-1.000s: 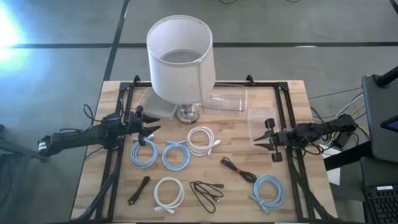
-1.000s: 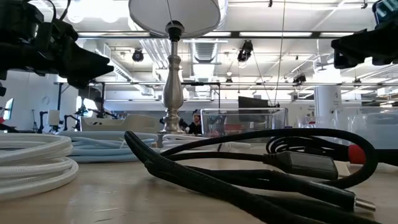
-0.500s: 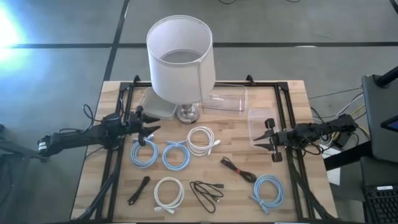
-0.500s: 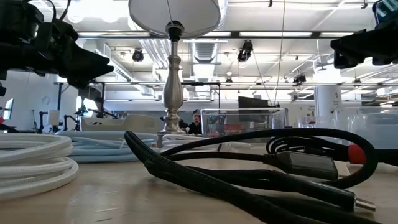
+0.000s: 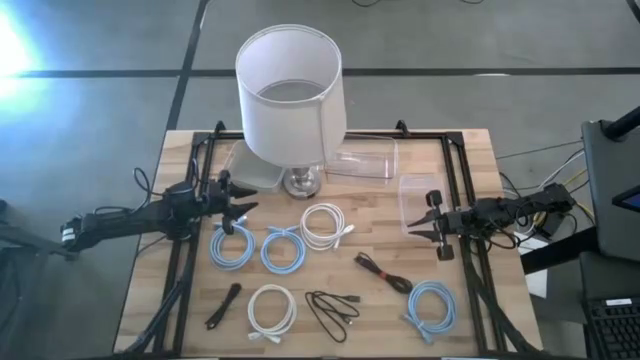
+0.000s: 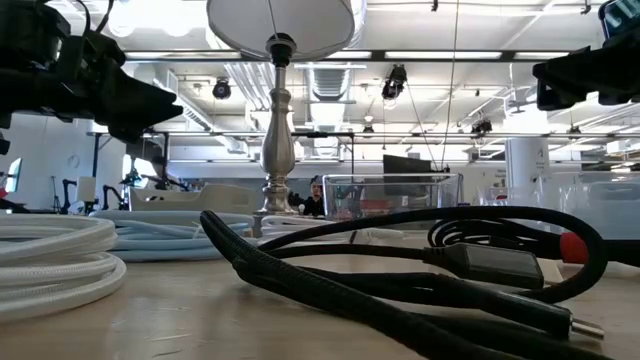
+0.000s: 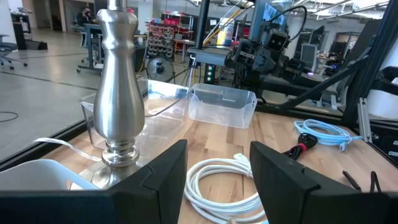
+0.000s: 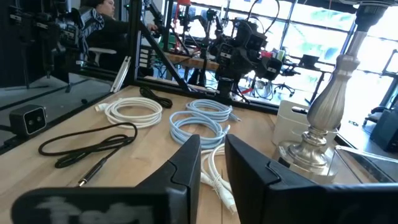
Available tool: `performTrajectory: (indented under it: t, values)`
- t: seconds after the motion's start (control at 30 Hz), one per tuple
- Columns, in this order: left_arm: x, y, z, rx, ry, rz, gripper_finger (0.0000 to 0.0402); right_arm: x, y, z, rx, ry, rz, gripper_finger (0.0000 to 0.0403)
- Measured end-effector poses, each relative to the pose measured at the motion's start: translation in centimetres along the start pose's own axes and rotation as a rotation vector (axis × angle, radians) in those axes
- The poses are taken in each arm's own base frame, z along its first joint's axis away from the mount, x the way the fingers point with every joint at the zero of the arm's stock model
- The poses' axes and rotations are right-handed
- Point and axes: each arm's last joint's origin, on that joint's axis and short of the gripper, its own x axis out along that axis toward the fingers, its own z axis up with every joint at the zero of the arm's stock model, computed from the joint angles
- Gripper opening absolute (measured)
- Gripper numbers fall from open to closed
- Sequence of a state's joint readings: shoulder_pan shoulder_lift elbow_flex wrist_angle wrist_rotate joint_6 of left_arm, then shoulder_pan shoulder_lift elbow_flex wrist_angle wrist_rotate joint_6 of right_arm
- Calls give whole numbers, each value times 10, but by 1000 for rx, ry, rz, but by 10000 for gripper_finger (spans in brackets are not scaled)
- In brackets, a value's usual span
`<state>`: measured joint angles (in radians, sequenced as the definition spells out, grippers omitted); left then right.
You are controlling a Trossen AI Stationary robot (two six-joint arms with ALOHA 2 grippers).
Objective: Pick & Place USB Port
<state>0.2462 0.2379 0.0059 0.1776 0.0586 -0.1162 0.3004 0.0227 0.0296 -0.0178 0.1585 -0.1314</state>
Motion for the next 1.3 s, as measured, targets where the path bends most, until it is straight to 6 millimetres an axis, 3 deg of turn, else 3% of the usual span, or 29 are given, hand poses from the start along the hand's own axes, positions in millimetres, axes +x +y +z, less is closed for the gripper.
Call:
performTrajectory:
  t: [0.43,0.93,1.3]
  values:
    - [0,0,0,0,0,-1,179,0,0,0,0,0,0,89]
    - [0,0,0,0,0,-1,179,0,0,0,0,0,0,68]
    - [0,0,0,0,0,0,179,0,0,0,0,0,0,82]
